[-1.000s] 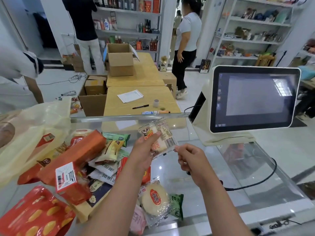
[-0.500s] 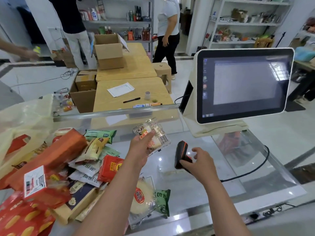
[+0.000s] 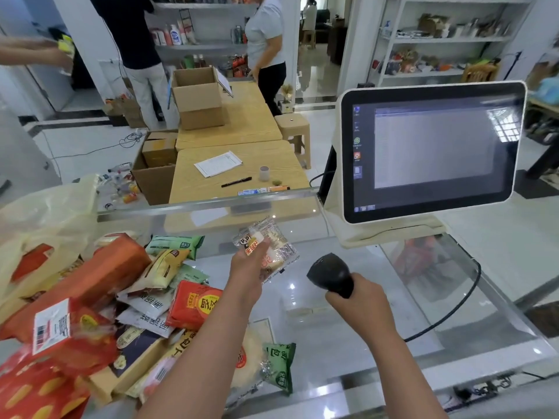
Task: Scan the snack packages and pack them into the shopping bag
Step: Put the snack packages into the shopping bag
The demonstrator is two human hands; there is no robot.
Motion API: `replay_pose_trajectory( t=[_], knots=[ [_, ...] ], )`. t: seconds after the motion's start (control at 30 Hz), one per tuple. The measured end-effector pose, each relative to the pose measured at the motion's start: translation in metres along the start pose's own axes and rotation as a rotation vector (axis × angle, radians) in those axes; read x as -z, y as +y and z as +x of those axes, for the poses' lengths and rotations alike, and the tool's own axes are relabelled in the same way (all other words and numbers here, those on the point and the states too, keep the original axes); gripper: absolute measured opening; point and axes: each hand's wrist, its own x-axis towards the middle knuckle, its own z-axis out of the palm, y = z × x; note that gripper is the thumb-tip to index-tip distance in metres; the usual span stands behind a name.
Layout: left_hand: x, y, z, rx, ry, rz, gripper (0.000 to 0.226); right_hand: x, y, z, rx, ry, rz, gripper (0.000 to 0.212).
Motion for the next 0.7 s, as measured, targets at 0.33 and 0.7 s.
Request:
replay_pose_trajectory(
  t=[0.33, 0.7],
  knots=[
    [-0.008, -0.008, -0.003, -0.002, 0.005, -0.042, 0.029, 0.027, -0.027, -0.018, 0.033, 0.042, 0.264, 0.019],
    [-0.011, -0.008, -0.007, -0.001, -0.013, -0.051, 0.013, 0.029, -0.024, -0.023, 0.069, 0.063, 0.277, 0.019]
  ],
)
